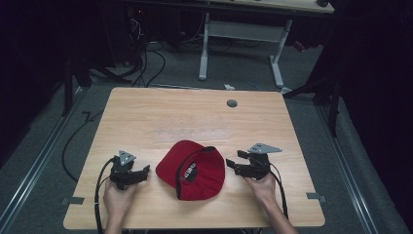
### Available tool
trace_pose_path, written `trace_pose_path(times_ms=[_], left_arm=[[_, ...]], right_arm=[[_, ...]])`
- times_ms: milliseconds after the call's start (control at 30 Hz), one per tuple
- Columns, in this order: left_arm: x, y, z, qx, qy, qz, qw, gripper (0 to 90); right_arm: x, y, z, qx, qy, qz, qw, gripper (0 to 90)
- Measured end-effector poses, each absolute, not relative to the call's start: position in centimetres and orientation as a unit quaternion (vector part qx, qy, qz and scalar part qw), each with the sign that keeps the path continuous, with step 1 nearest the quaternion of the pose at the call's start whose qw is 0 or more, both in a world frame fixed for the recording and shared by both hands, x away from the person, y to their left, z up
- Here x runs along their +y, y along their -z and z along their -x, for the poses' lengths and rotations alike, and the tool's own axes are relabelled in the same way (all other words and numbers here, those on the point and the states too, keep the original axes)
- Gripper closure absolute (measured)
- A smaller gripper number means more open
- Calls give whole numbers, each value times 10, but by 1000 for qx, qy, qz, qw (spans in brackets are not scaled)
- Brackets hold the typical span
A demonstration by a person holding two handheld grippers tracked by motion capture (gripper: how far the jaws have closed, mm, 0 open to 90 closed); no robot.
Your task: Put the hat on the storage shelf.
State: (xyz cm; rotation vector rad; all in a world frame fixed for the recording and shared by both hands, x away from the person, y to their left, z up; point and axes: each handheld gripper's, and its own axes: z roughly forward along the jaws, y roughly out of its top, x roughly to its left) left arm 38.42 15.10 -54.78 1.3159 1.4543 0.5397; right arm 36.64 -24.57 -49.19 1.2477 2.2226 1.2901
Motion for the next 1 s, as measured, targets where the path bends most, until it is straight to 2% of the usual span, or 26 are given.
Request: trace_pose_path(times_ms=[1000], left_arm=[[151,548,-384,608,-225,-550,526,250]], right_arm=[[-194,494,-397,809,-429,-389,103,334]])
